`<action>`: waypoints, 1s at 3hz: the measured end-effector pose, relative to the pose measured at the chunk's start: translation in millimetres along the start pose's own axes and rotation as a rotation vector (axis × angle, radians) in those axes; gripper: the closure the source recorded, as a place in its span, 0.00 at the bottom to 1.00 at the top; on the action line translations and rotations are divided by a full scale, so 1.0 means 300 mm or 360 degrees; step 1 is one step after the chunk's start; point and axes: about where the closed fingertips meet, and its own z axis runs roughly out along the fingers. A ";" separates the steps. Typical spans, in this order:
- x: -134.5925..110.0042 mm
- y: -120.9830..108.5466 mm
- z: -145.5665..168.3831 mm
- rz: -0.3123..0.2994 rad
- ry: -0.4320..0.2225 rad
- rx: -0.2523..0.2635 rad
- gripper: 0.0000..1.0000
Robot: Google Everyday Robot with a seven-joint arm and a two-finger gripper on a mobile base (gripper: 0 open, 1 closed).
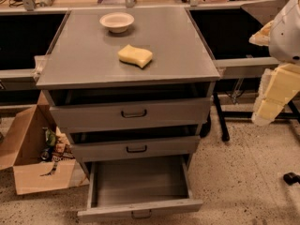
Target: Close bottom drawer
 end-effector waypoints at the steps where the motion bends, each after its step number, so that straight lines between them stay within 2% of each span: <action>1: -0.004 0.002 0.007 -0.0005 -0.0003 0.0005 0.00; 2: -0.041 0.057 0.139 -0.0028 -0.0092 -0.0060 0.00; 3: -0.101 0.145 0.436 -0.0007 -0.0215 -0.0209 0.00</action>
Offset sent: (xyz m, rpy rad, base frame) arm 0.0060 0.0580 -0.1417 0.1513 0.0882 0.0944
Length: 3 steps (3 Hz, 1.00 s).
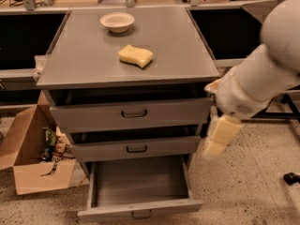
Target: Close bottom drawer
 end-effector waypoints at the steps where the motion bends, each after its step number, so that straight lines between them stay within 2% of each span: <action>1: -0.025 0.009 0.303 0.0044 -0.0131 -0.0122 0.00; 2: -0.025 0.009 0.303 0.0044 -0.0131 -0.0122 0.00; 3: 0.008 0.055 0.488 0.0056 -0.0161 -0.0209 0.00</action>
Offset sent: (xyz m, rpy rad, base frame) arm 0.0134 0.0320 -0.0687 0.0826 0.0565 0.0180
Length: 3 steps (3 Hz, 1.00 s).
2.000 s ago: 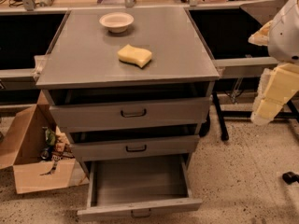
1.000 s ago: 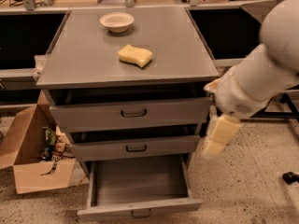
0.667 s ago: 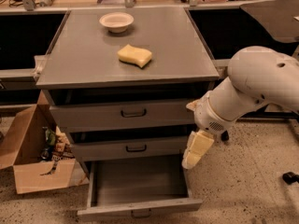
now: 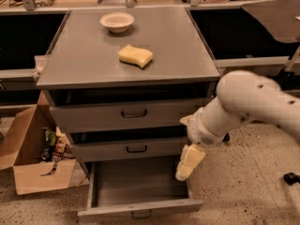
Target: Close bottom drawer
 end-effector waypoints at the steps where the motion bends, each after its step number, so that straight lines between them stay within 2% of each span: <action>1: 0.128 0.059 0.403 0.0118 -0.0102 -0.0164 0.00; 2: 0.207 0.095 0.659 0.0223 -0.0187 -0.0235 0.00; 3: 0.208 0.095 0.660 0.0223 -0.0186 -0.0235 0.00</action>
Offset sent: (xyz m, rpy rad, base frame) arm -0.0169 0.0457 -0.2778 0.2198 0.1945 -0.0994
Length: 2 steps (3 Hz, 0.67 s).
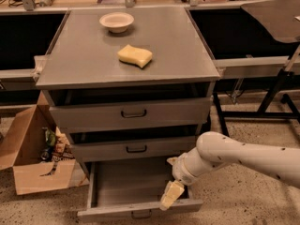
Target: Close bottom drawer
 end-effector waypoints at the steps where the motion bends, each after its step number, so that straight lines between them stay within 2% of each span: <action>1: 0.048 -0.028 0.075 -0.0002 0.0010 0.0036 0.00; 2: 0.171 -0.093 0.204 0.0021 -0.0042 0.0087 0.18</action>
Offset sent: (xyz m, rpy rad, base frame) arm 0.0079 -0.0289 -0.1791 0.0585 -0.0336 -0.0880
